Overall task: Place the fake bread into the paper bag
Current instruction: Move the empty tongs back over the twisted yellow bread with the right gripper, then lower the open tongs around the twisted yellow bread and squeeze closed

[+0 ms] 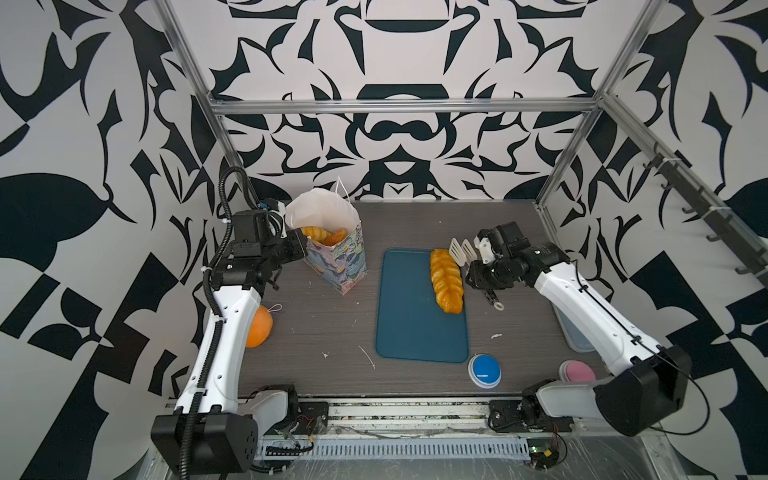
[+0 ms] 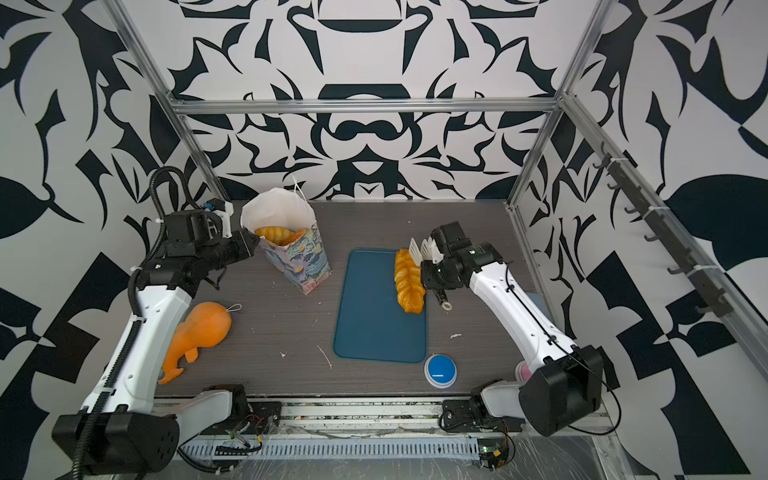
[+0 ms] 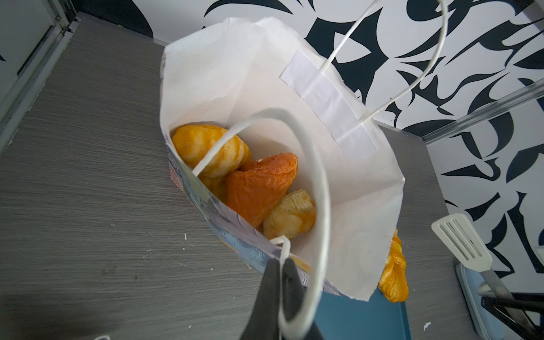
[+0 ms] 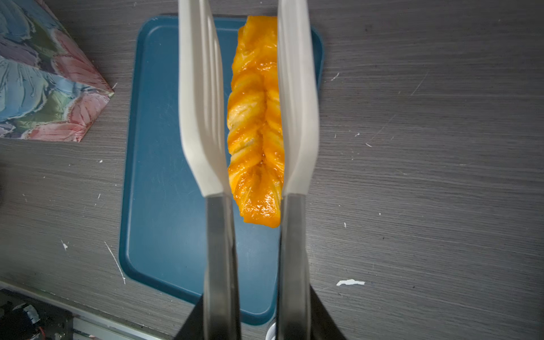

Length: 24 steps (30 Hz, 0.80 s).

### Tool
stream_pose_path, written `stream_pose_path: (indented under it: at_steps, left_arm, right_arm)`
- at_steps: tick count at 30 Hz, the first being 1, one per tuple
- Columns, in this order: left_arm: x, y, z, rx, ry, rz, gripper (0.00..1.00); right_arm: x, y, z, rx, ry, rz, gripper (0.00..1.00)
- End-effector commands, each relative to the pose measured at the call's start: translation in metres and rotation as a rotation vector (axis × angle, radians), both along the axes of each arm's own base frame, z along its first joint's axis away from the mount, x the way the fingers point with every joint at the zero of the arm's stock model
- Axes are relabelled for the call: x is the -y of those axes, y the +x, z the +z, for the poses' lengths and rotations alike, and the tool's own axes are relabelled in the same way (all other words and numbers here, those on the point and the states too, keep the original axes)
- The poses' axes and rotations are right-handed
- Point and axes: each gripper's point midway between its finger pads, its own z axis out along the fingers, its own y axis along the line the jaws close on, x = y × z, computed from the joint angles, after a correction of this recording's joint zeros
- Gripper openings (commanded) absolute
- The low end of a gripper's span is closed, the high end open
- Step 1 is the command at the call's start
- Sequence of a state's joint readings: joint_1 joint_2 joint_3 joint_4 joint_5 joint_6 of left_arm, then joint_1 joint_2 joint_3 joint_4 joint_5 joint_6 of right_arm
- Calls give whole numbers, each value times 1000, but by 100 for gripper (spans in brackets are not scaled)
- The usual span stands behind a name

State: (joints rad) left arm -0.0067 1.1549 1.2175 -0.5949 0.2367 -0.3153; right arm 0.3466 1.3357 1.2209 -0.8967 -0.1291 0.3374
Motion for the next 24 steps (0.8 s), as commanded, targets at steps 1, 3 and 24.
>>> stream_pose_path:
  at_steps: [1, 3, 24]
  left_arm:
    - [2, -2, -4, -16, -16, -10, 0]
    - [3, -2, -5, -17, -15, -11, 0]
    - [3, -2, -5, -19, -17, -12, 0]
  right_arm:
    - [-2, 6, 7, 45, 50, -8, 39]
    - [1, 5, -1, 29, 50, -17, 39]
    - [8, -1, -48, -91, 48, -69, 43]
